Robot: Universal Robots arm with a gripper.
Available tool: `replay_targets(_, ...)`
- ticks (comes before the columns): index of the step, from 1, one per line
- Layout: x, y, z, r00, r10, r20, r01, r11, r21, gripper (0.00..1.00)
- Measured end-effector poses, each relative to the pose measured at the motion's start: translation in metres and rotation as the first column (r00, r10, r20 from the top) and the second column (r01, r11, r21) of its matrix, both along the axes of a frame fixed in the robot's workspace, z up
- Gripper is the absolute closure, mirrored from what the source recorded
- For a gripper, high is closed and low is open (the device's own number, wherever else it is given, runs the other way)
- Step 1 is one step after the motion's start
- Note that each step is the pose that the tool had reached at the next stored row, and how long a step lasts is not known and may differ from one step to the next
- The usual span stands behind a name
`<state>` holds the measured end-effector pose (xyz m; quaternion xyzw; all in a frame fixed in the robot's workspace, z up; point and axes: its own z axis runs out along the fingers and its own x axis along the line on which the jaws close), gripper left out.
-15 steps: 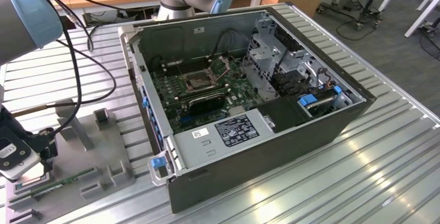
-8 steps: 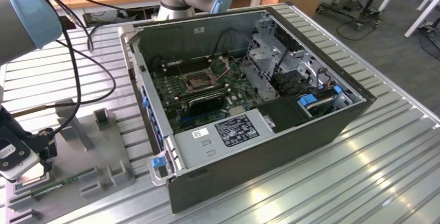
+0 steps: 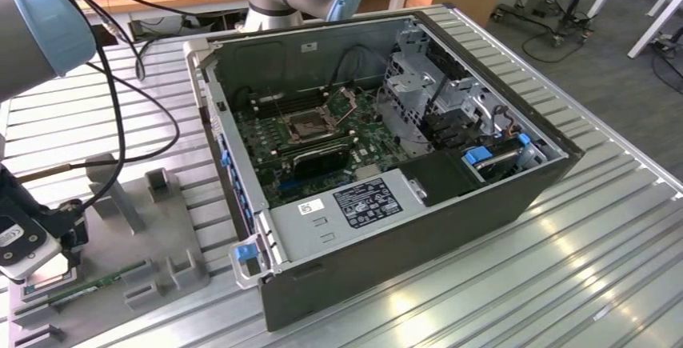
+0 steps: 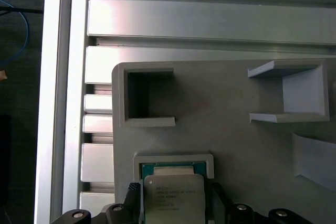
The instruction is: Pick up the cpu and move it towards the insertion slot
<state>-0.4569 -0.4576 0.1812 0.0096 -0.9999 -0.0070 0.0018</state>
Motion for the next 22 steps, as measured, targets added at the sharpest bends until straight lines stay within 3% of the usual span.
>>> replay_targets(7,0.0000,0.0000,0.0000,1.0000,0.000,-0.0001,0.000,1.0000,-0.0001,0.36)
replay_targets(9,0.0000,0.0000,0.0000,1.0000,0.000,-0.0001,0.000,1.0000,-0.0001,0.44)
replay_targets(11,0.0000,0.0000,-0.0001,1.0000,0.000,-0.0001,0.000,1.0000,-0.0001,0.45)
replay_targets(22,0.0000,0.0000,-0.0002,1.0000,0.000,0.0000,0.000,1.0000,0.0000,0.45)
